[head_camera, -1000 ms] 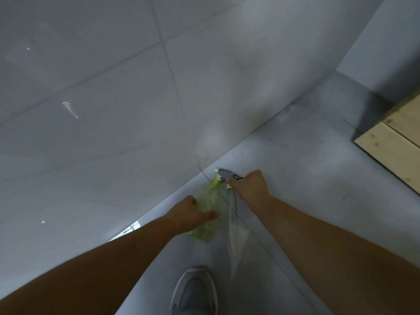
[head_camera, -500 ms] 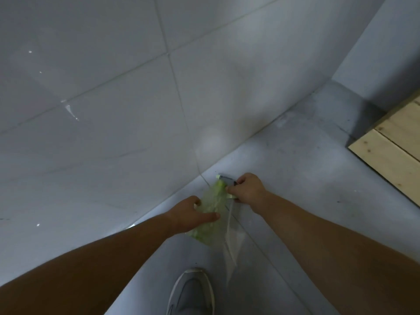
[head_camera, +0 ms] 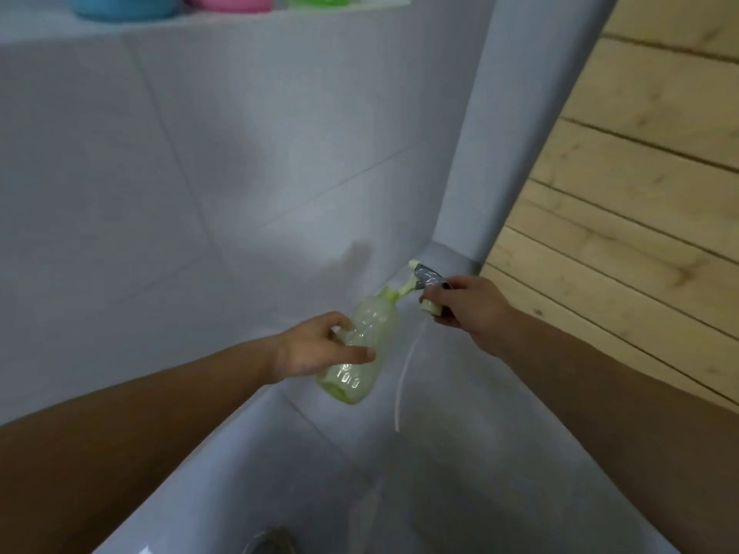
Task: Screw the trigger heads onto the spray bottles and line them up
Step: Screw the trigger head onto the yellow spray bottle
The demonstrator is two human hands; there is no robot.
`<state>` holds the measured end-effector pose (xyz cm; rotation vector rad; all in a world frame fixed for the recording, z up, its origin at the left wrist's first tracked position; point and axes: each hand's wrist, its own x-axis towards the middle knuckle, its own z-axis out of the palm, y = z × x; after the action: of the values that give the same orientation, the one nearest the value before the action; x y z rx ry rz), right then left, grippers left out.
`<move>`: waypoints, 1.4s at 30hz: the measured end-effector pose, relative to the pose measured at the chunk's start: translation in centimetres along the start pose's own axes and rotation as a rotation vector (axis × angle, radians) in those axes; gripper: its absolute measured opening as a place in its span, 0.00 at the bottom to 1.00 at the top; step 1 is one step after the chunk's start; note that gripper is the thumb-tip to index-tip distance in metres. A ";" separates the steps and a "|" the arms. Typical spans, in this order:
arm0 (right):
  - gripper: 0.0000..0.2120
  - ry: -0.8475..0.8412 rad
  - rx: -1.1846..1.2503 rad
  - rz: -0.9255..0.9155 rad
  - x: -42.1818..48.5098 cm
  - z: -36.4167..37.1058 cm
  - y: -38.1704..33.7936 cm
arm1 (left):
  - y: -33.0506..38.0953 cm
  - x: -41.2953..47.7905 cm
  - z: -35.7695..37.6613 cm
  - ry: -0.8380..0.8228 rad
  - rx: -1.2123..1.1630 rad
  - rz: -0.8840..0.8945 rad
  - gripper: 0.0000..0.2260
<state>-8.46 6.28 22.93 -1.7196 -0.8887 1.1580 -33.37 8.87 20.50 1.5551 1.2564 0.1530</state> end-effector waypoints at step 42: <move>0.06 -0.025 0.249 -0.436 -18.6 -11.1 -9.8 | 12.5 -13.8 6.3 -0.046 -0.142 0.449 0.31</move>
<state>-4.80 -9.46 40.39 -1.2351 -1.0250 0.9502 -27.44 -3.89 34.25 1.6841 0.8257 0.4799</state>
